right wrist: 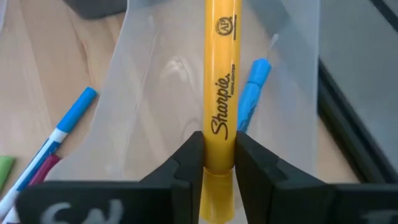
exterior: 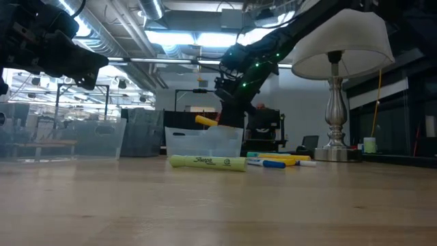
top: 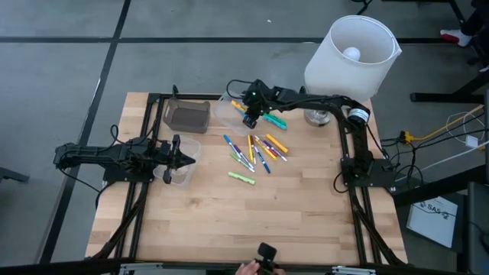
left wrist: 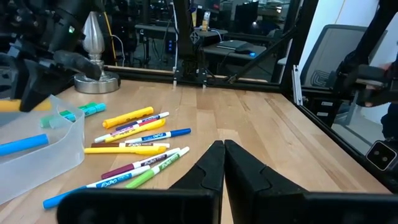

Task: Pick & Place Markers
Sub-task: Put the right yellow highlighter into the top transparent bin, then put the light green highlighter into the top transparent bin

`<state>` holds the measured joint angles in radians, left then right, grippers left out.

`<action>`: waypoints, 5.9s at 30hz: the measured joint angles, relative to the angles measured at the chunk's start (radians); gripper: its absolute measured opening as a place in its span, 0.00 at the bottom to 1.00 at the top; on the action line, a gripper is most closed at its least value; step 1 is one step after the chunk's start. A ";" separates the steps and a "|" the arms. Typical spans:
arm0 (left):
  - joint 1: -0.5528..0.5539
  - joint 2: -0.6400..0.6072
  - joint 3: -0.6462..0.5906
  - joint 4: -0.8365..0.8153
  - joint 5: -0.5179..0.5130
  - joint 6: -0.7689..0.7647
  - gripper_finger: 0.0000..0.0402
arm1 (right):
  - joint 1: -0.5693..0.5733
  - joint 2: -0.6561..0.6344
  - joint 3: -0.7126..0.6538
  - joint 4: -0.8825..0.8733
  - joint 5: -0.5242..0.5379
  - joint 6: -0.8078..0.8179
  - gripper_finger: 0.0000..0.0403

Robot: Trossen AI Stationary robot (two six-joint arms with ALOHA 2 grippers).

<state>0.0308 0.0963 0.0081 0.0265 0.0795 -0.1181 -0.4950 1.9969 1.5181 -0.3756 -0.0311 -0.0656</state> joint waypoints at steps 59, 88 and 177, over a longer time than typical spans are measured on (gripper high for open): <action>0.000 0.000 0.000 0.000 0.000 0.000 0.02 | -0.014 0.025 0.001 0.066 -0.023 0.039 0.23; 0.000 0.000 0.000 0.000 0.000 0.000 0.02 | -0.014 0.025 0.002 0.079 0.004 0.032 0.55; 0.000 0.000 0.000 0.000 0.000 0.000 0.02 | 0.380 -0.099 0.157 -0.176 -0.050 0.037 0.58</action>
<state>0.0310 0.0959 0.0080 0.0265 0.0795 -0.1181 -0.1146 1.8977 1.6749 -0.5513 -0.0811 -0.0288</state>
